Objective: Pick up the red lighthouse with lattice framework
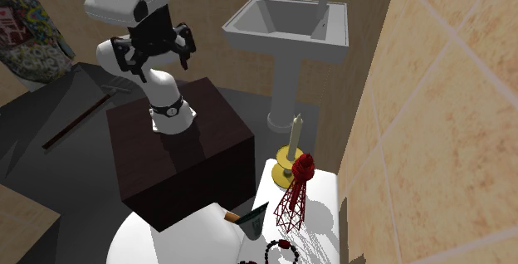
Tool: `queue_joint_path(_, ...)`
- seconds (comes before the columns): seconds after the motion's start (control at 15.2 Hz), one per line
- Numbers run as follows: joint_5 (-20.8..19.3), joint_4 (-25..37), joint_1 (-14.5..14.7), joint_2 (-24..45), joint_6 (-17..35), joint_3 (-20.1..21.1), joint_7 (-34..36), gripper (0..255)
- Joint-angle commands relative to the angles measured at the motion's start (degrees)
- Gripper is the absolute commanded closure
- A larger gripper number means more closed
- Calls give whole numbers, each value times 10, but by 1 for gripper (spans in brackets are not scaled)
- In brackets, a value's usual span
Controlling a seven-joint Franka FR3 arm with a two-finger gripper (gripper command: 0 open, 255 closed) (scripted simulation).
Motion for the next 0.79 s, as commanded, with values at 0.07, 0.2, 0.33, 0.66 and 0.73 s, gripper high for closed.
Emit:
queue_joint_path(0.07, 7, 2, 1, 13, 20, 5, 9, 0)
queue_joint_path(0.2, 19, 8, 1, 39, 60, 15, 26, 0)
queue_joint_path(0.33, 30, 17, 2, 67, 98, 25, 42, 0)
queue_joint_path(0.66, 49, 50, 2, 140, 189, 47, 80, 0)
queue_joint_path(0.73, 52, 59, 2, 155, 206, 52, 88, 0)
